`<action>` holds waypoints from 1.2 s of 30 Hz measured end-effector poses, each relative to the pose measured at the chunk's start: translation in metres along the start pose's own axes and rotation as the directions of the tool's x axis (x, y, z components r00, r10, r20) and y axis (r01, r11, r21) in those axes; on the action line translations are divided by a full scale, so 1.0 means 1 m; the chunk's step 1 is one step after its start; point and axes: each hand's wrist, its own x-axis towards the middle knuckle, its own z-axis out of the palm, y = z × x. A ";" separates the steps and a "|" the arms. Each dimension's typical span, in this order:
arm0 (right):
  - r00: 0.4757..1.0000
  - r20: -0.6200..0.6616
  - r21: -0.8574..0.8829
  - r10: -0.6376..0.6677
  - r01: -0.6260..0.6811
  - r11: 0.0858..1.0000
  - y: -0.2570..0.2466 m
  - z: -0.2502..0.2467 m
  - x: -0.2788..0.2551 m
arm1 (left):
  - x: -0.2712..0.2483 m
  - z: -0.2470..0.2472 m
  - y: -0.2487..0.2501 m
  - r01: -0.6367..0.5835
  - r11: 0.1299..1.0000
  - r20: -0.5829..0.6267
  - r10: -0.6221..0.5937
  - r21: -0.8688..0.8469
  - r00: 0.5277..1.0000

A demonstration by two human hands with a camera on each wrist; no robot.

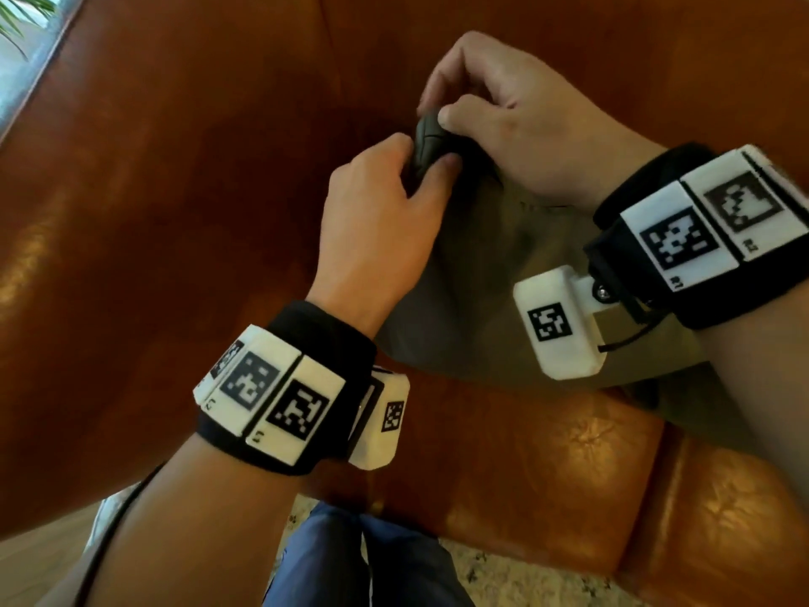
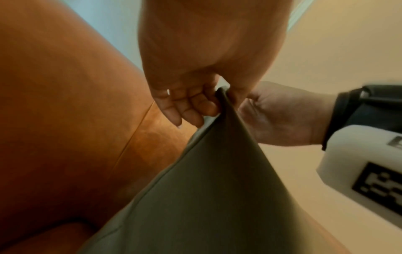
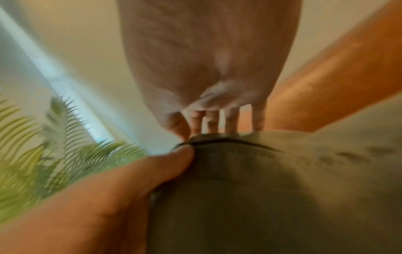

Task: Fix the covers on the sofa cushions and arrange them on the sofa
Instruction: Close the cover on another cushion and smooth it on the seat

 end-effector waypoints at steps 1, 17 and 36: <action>0.999 0.041 0.077 0.016 -0.020 0.997 0.002 -0.001 -0.001 | 0.003 -0.001 -0.002 -0.002 1.000 -0.004 0.003 0.012 1.000; 0.941 -0.253 -0.095 0.224 -0.255 0.962 0.027 -0.001 -0.035 | 0.025 -0.011 -0.010 0.179 0.978 0.034 -0.176 -0.109 0.984; 0.723 -0.493 -0.102 0.484 -0.600 0.793 0.136 0.010 -0.174 | 0.017 0.027 -0.011 0.151 0.988 -0.197 -0.156 -0.042 0.968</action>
